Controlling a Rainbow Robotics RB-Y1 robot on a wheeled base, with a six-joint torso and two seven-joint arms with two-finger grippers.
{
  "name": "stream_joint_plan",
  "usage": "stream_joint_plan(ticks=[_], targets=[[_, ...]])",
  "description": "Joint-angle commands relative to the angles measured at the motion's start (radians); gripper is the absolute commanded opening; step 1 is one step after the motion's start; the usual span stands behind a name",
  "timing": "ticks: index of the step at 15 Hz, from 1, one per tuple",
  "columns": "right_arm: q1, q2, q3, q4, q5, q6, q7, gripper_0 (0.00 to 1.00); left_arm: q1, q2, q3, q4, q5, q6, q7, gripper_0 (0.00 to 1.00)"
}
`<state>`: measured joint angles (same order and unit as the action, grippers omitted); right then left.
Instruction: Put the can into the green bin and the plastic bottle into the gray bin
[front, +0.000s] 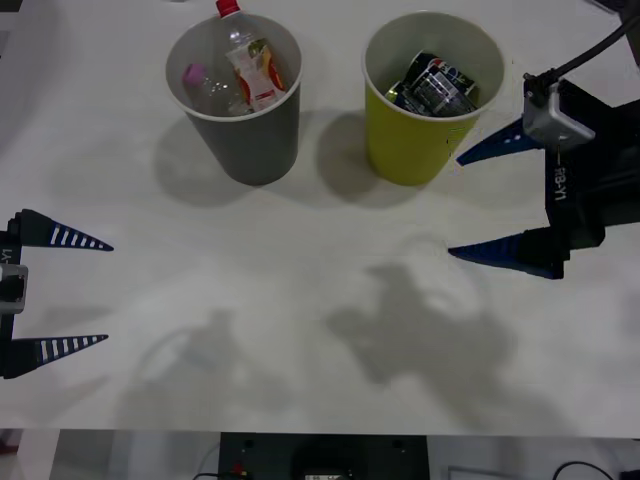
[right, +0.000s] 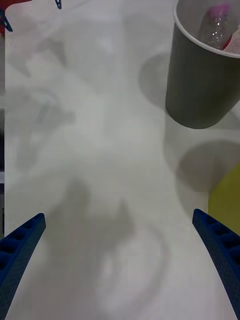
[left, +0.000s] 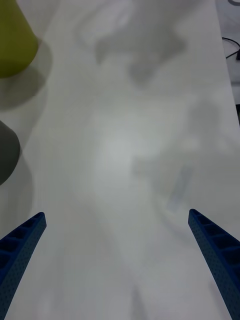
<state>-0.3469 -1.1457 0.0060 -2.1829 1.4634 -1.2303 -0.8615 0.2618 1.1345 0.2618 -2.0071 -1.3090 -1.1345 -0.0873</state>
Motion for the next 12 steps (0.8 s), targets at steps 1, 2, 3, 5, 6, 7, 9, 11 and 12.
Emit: stream_joint_plan(ticks=[1,2,3,5,6,7,9,11,12], targets=[[0.141,0.003,-0.092,-0.048,-0.002,-0.003,0.098,1.0,0.0,0.0,0.0,0.0,0.0,0.0,0.0,0.98],[0.197,0.009,-0.124,-0.058,-0.005,-0.003,0.142,1.0,0.0,0.0,0.0,0.0,0.0,0.0,0.0,0.98],[0.23,0.017,-0.144,-0.063,-0.005,-0.006,0.168,1.0,0.0,0.0,0.0,0.0,0.0,0.0,0.0,0.98],[0.302,0.034,-0.198,-0.064,-0.006,-0.026,0.242,1.0,0.0,0.0,0.0,0.0,0.0,0.0,0.0,0.98],[0.324,0.043,-0.218,-0.064,-0.003,-0.044,0.263,1.0,0.0,0.0,0.0,0.0,0.0,0.0,0.0,0.98],[0.344,0.057,-0.241,-0.063,0.003,-0.072,0.283,1.0,0.0,0.0,0.0,0.0,0.0,0.0,0.0,0.98],[0.381,0.069,-0.265,-0.057,0.006,-0.095,0.297,1.0,0.0,0.0,0.0,0.0,0.0,0.0,0.0,0.98],[0.417,0.084,-0.278,-0.055,0.032,-0.095,0.315,1.0,0.0,0.0,0.0,0.0,0.0,0.0,0.0,0.98],[0.43,0.09,-0.279,-0.055,0.044,-0.095,0.325,1.0,0.0,0.0,0.0,0.0,0.0,0.0,0.0,0.98]])
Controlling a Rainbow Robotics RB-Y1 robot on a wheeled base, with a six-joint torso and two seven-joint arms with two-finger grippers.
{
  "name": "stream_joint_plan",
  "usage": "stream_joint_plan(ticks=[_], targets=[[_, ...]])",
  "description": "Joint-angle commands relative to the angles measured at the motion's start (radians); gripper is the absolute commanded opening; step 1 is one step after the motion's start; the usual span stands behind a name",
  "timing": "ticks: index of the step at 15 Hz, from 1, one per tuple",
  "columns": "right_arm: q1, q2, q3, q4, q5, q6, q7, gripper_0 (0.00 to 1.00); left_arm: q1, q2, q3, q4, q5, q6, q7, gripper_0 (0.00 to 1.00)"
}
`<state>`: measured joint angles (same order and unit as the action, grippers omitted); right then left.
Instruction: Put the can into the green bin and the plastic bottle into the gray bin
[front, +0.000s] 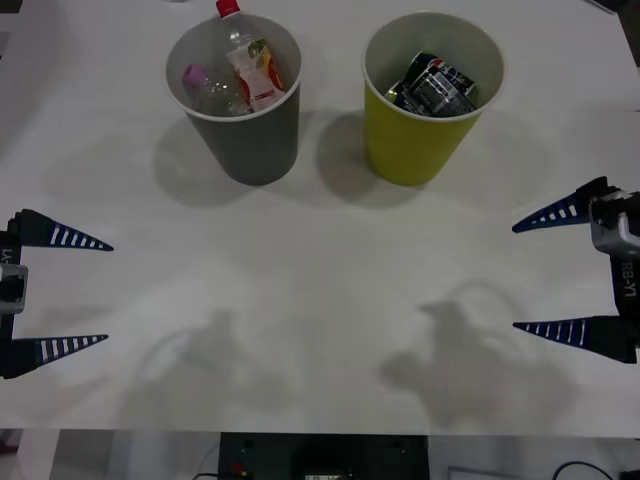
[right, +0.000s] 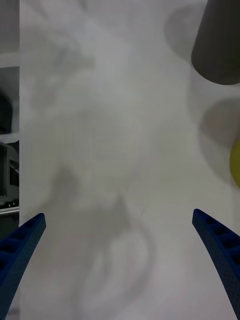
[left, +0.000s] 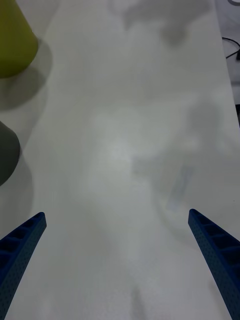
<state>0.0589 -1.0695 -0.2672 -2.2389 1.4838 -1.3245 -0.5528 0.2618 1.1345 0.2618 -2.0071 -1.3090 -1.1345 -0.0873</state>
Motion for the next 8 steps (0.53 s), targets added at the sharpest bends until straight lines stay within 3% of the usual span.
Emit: stream_joint_plan(ticks=[1,8], targets=[[0.033,0.022,-0.01,0.001,0.03,-0.001,0.022,1.0,0.0,0.0,0.0,0.0,0.0,0.0,0.0,0.98],[0.061,0.056,-0.024,0.004,0.065,-0.002,0.068,1.0,0.0,0.0,0.0,0.0,0.0,0.0,0.0,0.98]])
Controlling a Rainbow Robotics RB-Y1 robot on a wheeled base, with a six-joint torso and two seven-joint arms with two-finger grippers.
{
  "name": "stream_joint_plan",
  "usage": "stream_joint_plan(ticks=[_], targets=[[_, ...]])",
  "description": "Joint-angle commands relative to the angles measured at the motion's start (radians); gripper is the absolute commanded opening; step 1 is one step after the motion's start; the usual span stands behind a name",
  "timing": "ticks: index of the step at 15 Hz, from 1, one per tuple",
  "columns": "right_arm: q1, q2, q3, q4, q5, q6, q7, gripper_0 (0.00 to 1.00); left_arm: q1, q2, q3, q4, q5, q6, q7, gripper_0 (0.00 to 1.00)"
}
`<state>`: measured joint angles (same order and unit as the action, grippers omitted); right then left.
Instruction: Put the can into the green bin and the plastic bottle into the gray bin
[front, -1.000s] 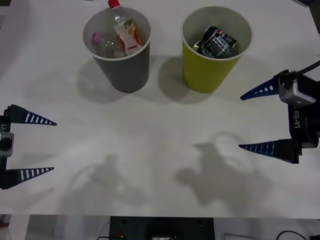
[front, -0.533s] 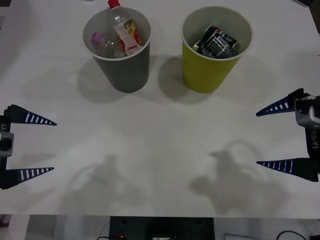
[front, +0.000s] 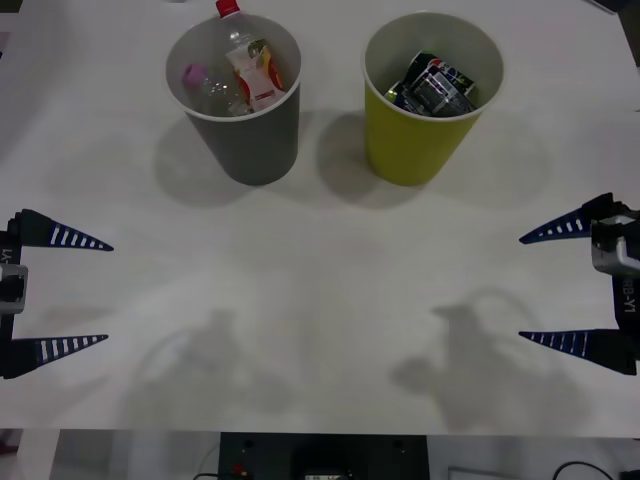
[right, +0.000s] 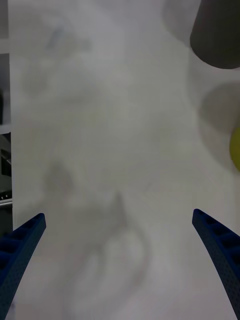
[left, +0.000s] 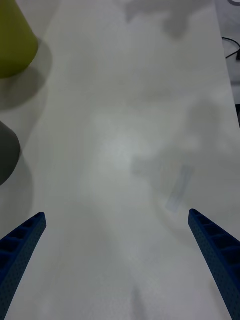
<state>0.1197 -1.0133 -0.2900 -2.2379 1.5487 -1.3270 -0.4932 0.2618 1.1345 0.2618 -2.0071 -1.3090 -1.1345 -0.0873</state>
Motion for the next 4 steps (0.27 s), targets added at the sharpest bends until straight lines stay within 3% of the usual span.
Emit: stream_joint_plan(ticks=[1,4], targets=[[0.0,-0.001,-0.001,0.003,0.001,0.0,0.012,1.0,0.0,0.0,0.0,0.0,0.0,0.0,0.0,0.98],[0.0,-0.001,-0.001,0.003,0.001,0.0,0.012,1.0,0.0,0.0,0.0,0.0,0.0,0.0,0.0,0.98]])
